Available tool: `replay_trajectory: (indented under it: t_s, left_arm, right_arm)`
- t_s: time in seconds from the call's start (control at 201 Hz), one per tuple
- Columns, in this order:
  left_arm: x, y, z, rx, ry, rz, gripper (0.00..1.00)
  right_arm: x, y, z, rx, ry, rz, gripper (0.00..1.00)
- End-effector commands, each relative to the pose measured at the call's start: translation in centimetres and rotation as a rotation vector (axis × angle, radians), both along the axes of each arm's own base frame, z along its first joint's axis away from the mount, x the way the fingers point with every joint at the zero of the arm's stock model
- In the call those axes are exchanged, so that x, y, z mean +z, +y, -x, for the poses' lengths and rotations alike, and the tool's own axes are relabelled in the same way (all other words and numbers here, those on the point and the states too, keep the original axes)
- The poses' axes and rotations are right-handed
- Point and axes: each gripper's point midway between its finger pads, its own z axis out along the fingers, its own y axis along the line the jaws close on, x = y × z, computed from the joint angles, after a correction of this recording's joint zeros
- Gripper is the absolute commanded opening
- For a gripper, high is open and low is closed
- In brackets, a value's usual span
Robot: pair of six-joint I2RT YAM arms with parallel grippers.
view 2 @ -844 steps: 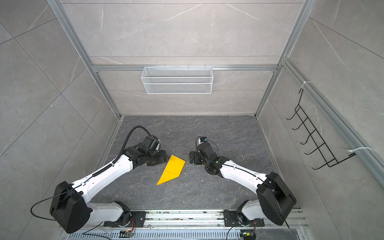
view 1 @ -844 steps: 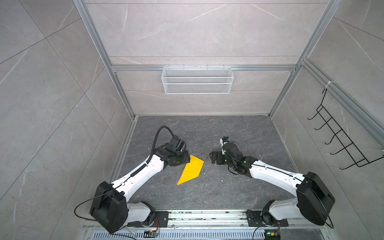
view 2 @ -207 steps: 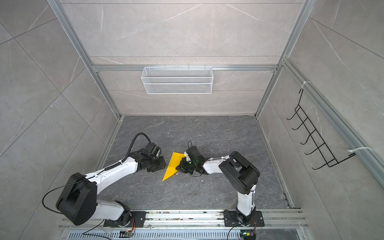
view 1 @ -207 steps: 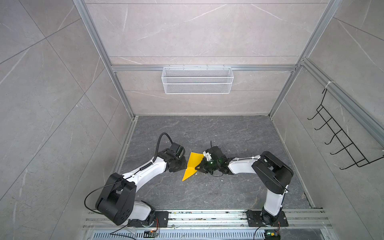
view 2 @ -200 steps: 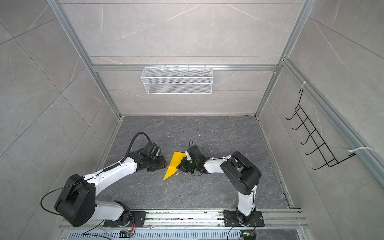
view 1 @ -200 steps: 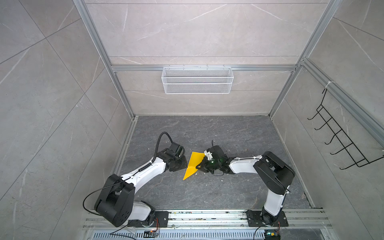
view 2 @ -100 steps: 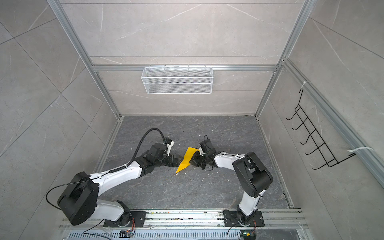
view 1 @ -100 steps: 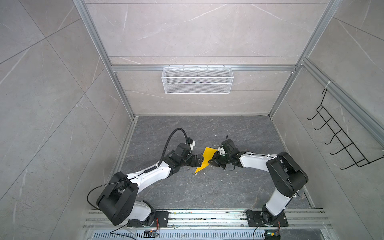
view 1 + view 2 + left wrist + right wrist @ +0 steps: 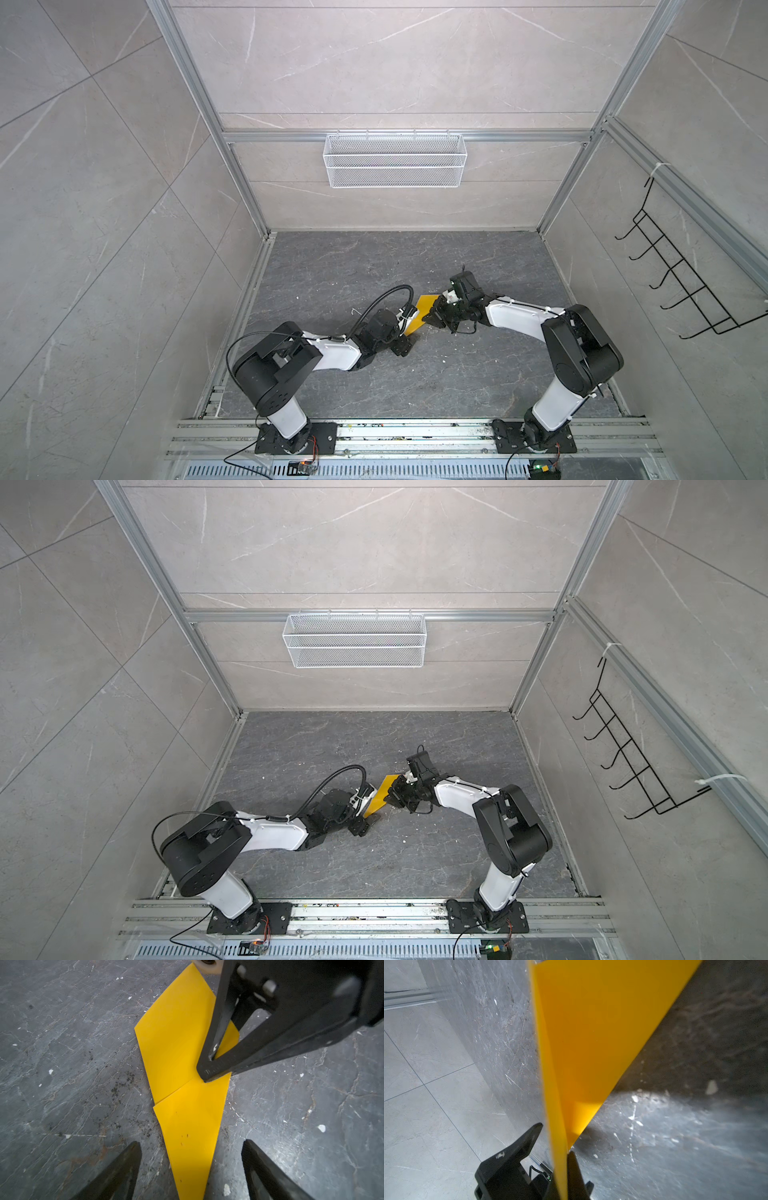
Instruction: Fold a paper plane with a square sheet of paper (pick it up from the middle)
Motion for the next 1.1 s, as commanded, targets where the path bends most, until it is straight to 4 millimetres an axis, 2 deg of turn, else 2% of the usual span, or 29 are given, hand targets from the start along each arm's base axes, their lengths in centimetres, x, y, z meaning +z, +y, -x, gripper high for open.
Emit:
replay_trajectory:
  t_s: [0.0, 0.139, 0.209, 0.393, 0.598, 0.762, 1.096]
  left_arm:
    - [2.0, -1.4, -1.3, -0.048, -0.154, 0.048, 0.65]
    - [0.9, -1.7, -1.1, -0.076, -0.130, 0.021, 0.47]
    - [0.6, -1.7, -1.1, -0.078, -0.121, 0.012, 0.41]
    - [0.5, -1.4, -0.6, -0.079, -0.107, 0.010, 0.43]
    - [1.5, -1.1, -0.3, -0.074, -0.108, 0.036, 0.45]
    - [1.1, -1.2, -0.1, -0.079, -0.090, 0.034, 0.37]
    - [0.1, -1.4, -0.1, -0.082, -0.057, 0.011, 0.26]
  right_arm:
    - [0.7, 0.1, -0.3, -0.010, 0.023, -0.008, 0.00]
    - [0.8, 0.1, -0.4, -0.011, 0.028, -0.004, 0.00]
    - [0.6, 0.1, -0.4, -0.010, 0.032, -0.001, 0.00]
    - [0.2, 0.0, -0.3, -0.015, 0.050, 0.002, 0.00]
    - [-0.3, -0.1, -0.2, -0.018, 0.067, 0.005, 0.00]
    - [-0.6, 0.0, -0.1, -0.019, 0.075, 0.002, 0.00]
    - [-0.8, 0.0, 0.0, -0.019, 0.090, -0.003, 0.00]
